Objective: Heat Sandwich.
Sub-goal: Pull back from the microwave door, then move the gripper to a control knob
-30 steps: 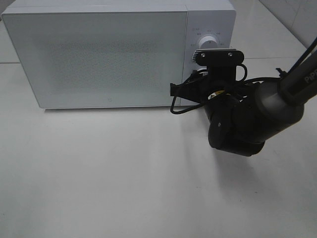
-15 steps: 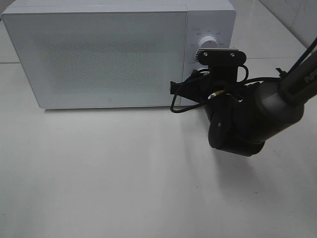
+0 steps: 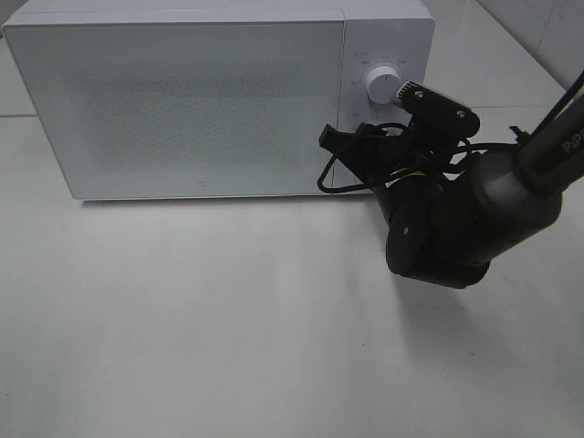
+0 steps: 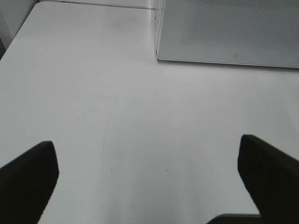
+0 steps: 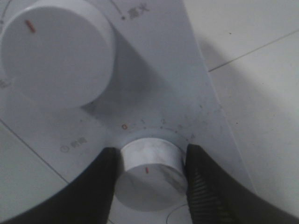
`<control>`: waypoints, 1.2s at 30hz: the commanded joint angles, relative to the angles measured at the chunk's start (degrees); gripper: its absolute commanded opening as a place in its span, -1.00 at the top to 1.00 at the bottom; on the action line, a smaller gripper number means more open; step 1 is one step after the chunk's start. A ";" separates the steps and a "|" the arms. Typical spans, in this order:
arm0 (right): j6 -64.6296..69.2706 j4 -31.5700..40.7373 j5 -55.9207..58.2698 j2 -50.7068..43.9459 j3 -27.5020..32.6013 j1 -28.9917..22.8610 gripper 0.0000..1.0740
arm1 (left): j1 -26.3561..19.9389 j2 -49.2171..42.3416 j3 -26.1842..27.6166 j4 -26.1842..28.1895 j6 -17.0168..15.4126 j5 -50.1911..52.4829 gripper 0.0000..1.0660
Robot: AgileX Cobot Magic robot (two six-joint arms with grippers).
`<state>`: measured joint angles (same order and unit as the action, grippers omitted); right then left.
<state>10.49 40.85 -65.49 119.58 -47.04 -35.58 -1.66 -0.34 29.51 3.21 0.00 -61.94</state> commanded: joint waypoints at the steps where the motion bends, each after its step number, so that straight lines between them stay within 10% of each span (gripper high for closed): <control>1: 12.32 -4.18 0.52 -0.06 -0.46 0.23 0.91 | -0.11 -0.92 -0.11 0.63 0.00 0.74 -0.86; 36: 72.94 -5.39 -1.38 -0.06 -0.46 0.06 0.89 | -0.11 -0.92 -0.11 0.63 0.00 0.74 -0.86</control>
<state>81.19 40.05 -66.06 119.86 -46.52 -35.29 -1.66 -0.34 29.51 3.21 0.00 -61.94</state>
